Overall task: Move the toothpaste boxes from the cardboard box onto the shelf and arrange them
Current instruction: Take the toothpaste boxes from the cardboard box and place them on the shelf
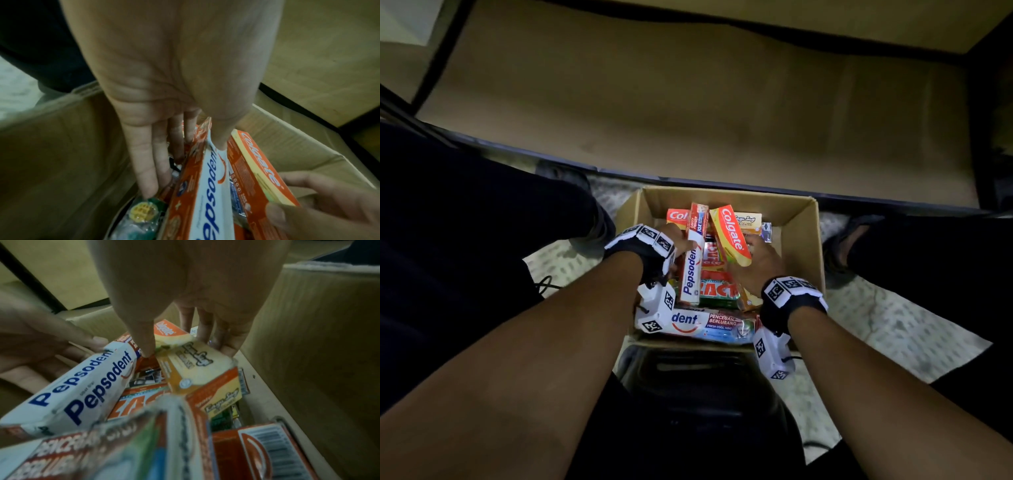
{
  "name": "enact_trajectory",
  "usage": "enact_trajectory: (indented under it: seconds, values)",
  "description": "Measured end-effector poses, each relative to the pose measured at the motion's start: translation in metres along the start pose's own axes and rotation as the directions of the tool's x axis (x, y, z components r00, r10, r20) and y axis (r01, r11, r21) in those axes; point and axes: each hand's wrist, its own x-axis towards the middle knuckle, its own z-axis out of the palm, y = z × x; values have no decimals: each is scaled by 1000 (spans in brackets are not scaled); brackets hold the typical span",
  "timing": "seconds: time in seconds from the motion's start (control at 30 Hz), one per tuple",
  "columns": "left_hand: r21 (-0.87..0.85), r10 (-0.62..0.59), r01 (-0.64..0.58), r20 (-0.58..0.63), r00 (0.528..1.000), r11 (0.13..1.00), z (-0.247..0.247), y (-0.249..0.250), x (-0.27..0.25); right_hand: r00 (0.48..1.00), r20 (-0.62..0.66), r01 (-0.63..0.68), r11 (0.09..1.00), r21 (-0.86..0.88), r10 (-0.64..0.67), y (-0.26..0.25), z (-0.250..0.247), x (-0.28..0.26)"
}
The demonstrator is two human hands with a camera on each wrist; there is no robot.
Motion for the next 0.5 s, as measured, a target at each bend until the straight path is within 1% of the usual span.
enact_trajectory:
  seconds: [0.1,0.23,0.33,0.43,0.5]
  values:
    - [-54,-35,37,47,998,998,2,-5,5,1000,-2,-6,999,43,6,2,3,2]
    - [-91,-42,51,94,995,995,8,-9,6,999,27,-40,995,91,38,0,0,6]
    - [-201,-43,70,137,990,977,4,-8,3,999,31,-32,994,104,29,1,-1,7]
    - [-208,-43,71,138,990,976,4,-6,0,999,39,-34,993,112,29,0,-3,6]
    - [-189,-30,47,90,996,981,4,-6,-4,998,50,-31,993,112,26,-1,-5,5]
